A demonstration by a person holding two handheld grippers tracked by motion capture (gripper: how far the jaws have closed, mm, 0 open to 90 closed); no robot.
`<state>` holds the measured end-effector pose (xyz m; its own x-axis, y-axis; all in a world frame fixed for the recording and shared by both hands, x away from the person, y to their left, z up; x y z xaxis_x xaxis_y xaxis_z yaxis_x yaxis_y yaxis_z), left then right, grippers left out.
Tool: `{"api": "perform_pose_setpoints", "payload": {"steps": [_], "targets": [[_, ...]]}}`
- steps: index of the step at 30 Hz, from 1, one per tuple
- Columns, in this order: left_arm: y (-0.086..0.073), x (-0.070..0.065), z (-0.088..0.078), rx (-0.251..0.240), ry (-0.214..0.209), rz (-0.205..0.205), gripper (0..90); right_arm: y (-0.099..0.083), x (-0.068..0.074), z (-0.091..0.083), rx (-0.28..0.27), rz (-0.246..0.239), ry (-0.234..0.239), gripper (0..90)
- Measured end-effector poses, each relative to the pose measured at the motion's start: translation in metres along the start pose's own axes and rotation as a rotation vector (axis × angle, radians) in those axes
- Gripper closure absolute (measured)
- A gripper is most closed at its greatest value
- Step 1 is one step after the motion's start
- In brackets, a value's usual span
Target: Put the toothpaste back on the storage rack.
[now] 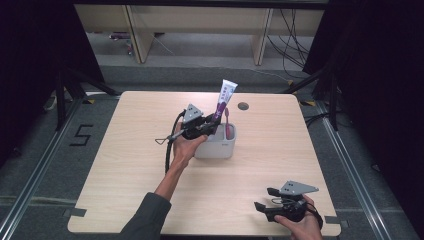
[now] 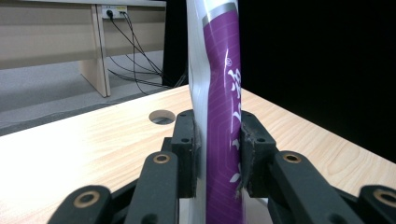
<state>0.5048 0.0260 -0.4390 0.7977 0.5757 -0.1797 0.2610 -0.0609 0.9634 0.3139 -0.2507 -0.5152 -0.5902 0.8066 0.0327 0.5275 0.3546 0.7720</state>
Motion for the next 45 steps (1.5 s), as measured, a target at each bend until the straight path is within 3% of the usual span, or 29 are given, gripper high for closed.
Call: {"api": "perform_pose_setpoints", "payload": {"steps": [6,11,36,40,42,43,45], "targets": [[-0.004,0.001,0.001,0.005,0.008,-0.003,70.8,0.0,0.002,0.0,0.005,0.015,0.009,25.9],[-0.007,0.0,0.003,0.014,0.013,-0.002,70.7,0.0,0.0,0.0,0.008,-0.004,0.002,25.9],[-0.017,-0.002,0.003,0.087,0.047,0.005,69.3,0.0,0.001,0.001,0.001,-0.006,0.001,26.1],[-0.01,-0.006,-0.002,0.034,0.029,-0.016,67.7,0.0,0.001,0.001,0.007,-0.008,0.0,26.2],[-0.004,-0.01,-0.004,0.018,0.023,-0.011,69.6,-0.001,0.003,0.002,0.013,0.013,0.029,26.3],[-0.001,-0.011,-0.005,0.028,0.018,-0.002,69.6,0.0,0.002,0.002,0.019,-0.007,0.042,26.2],[0.001,-0.011,-0.007,0.043,0.032,0.006,69.5,0.0,0.002,0.002,0.003,-0.005,0.006,26.3]]}}
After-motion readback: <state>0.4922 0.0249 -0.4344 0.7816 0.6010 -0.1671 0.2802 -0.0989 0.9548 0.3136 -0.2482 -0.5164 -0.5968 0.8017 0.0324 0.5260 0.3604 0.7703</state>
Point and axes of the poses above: each handheld gripper's, and its own axes: z roughly forward along the jaws, y roughly out of its top, x roughly to its left, the point moved 3 cm from there along z, roughly forward along the jaws, and after that the axes turned 11 degrees about -y, right-handed, at the moved point
